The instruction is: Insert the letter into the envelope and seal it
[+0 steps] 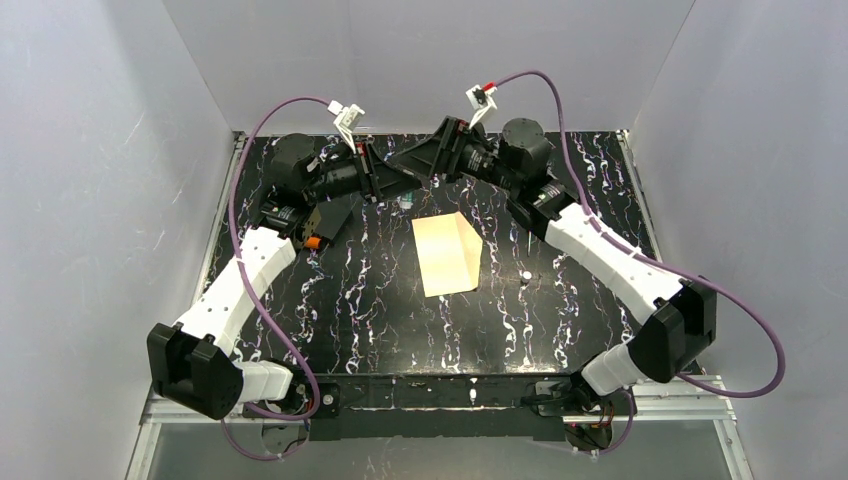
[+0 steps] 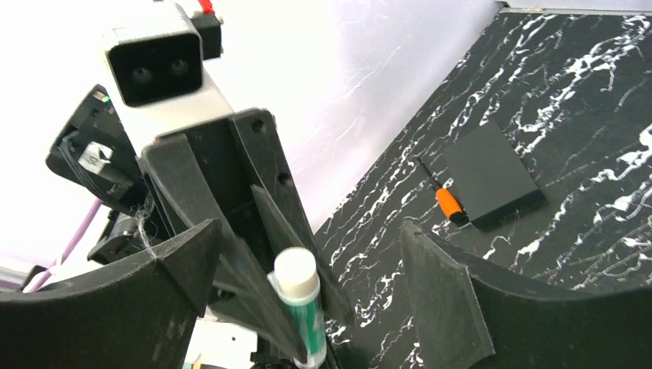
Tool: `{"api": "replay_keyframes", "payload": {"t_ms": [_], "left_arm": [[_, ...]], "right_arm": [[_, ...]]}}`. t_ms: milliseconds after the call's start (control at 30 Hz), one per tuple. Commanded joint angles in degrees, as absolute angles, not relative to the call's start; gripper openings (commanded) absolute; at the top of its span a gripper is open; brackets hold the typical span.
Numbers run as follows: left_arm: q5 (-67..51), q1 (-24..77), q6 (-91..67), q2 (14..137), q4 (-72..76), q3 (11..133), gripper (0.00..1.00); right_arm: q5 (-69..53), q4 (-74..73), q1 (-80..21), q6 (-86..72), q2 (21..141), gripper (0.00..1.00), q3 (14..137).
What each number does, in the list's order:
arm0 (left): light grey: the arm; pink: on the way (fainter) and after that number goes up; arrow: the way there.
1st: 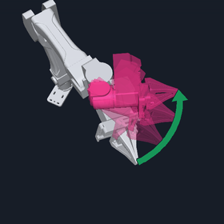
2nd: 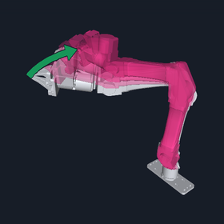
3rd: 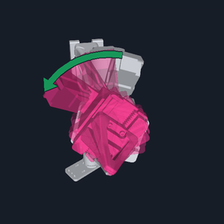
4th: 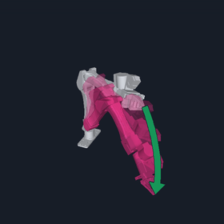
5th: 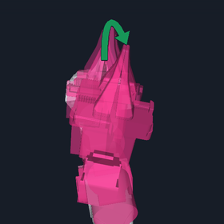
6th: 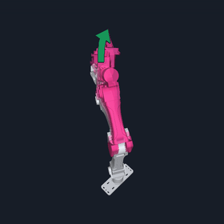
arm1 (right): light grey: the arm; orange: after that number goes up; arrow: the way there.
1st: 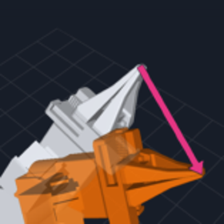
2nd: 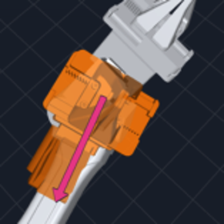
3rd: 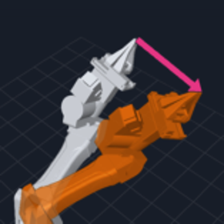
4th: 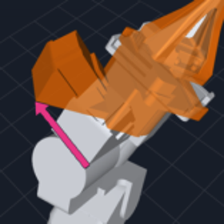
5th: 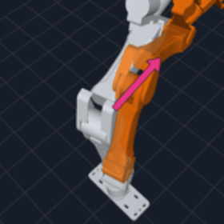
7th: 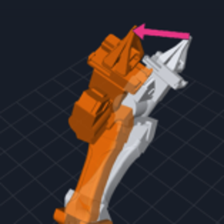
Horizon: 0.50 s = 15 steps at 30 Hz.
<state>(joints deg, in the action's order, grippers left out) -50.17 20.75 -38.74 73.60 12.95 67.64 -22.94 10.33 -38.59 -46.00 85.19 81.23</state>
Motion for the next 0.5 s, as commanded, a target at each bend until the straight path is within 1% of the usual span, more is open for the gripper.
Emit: {"api": "replay_keyframes", "payload": {"t_ms": [0, 100, 267, 300, 467], "left_arm": [[-44.0, 20.7, -37.3, 71.7, 13.4, 68.6, 0.00], [-38.8, 20.8, -39.3, 71.8, 13.8, 70.1, 0.00], [-31.0, 20.7, -42.0, 71.2, 16.8, 72.1, 0.00], [-29.9, 20.7, -42.7, 71.2, 17.6, 72.4, 0.00], [-27.5, 20.7, -47.2, 71.6, 19.7, 75.6, 0.00]], "right_arm": [[-17.6, 20.2, -38.5, -48.1, 79.7, 0.94, 75.8], [-16.6, 25.2, -38.6, -46.5, 76.8, 0.96, 71.3], [-17.4, 34.5, -38.7, -45.9, 74.1, 0.93, 66.5], [-17.6, 34.1, -38.8, -45.9, 74.3, 0.91, 66.7], [-18.8, 32.7, -39.8, -45.9, 76.2, 0.74, 68.1]]}}
